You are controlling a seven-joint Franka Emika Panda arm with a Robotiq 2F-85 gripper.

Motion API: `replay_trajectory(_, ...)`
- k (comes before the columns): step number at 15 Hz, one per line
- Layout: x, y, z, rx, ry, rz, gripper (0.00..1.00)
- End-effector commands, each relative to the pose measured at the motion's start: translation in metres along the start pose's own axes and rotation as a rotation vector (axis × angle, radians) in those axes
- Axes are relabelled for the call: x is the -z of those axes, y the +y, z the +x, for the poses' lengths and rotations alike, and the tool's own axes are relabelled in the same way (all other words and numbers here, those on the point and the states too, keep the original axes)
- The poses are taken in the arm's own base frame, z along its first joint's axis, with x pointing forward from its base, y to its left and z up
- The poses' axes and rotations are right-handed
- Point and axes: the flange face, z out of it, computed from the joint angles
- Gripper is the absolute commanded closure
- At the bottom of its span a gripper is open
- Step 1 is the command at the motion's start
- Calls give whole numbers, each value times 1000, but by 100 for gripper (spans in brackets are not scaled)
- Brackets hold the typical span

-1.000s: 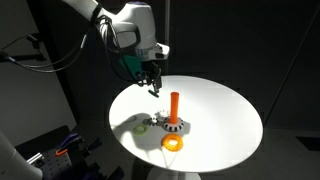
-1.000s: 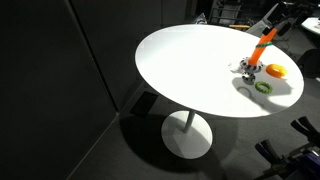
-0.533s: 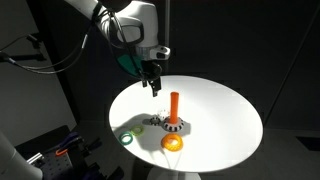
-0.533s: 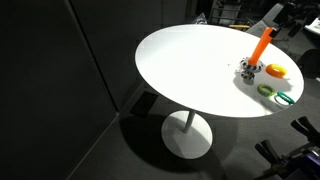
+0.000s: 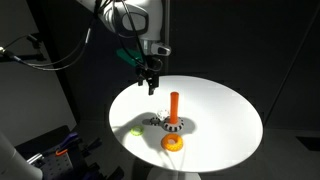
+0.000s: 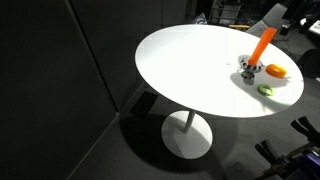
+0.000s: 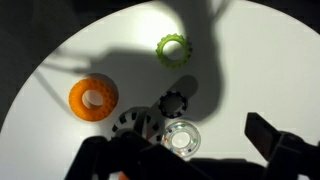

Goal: Pick up the green ring from the ring holder and put it on the table

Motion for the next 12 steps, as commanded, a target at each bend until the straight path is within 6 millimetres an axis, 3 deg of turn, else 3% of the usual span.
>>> replay_trajectory(1,15,2,3,-4,-16,-19,0)
replay_trajectory(10,37,3,1,-9,81,-5,0)
replay_trajectory(11,26,0,4,5,48,-4,0)
replay_trajectory(12,27,0,4,5,53,-3,0)
